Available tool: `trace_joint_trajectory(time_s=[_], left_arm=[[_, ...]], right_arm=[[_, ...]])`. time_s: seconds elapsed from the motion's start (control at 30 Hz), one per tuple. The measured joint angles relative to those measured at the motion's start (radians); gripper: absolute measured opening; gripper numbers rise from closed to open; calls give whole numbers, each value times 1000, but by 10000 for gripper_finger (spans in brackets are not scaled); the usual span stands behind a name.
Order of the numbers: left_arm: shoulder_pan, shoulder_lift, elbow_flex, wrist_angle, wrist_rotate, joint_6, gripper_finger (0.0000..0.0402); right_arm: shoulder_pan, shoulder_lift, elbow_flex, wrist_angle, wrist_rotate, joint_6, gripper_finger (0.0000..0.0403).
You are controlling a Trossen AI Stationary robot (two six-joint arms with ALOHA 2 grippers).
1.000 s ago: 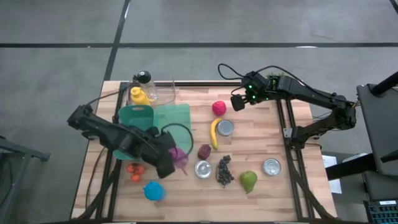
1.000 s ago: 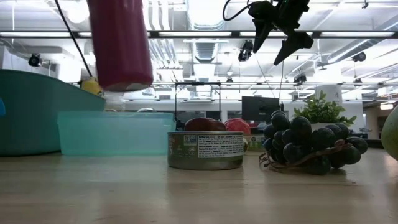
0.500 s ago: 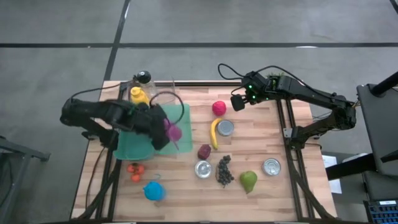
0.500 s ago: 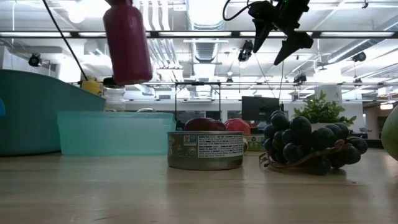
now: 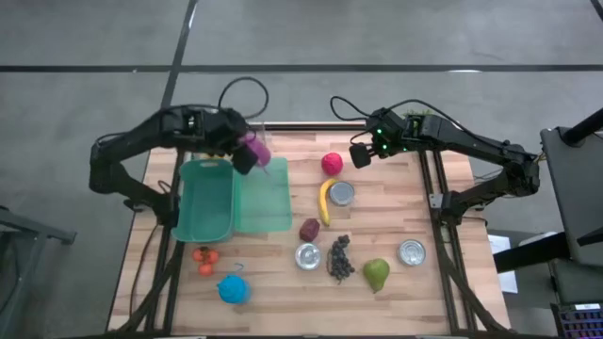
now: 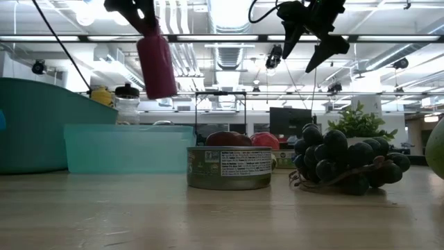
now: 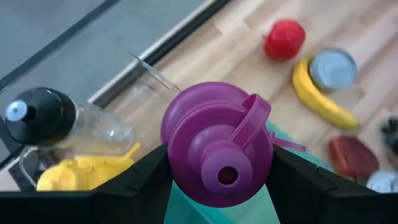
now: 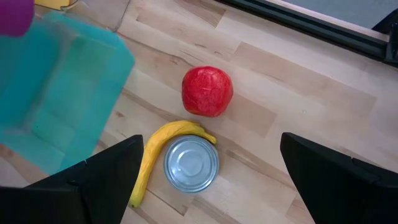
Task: Pick & Place Food Item
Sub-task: Put the purple water bottle into the transparent bin
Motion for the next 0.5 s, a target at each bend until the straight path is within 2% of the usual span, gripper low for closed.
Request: trace_joint_trajectory(time_s=[0.27, 0.5], left_arm=[[166, 0, 12, 50, 11, 109, 223], [265, 22, 9, 93, 22, 184, 223]], right_arm=[[0, 0, 0, 0, 0, 0, 378], [0, 0, 0, 0, 0, 0, 378]])
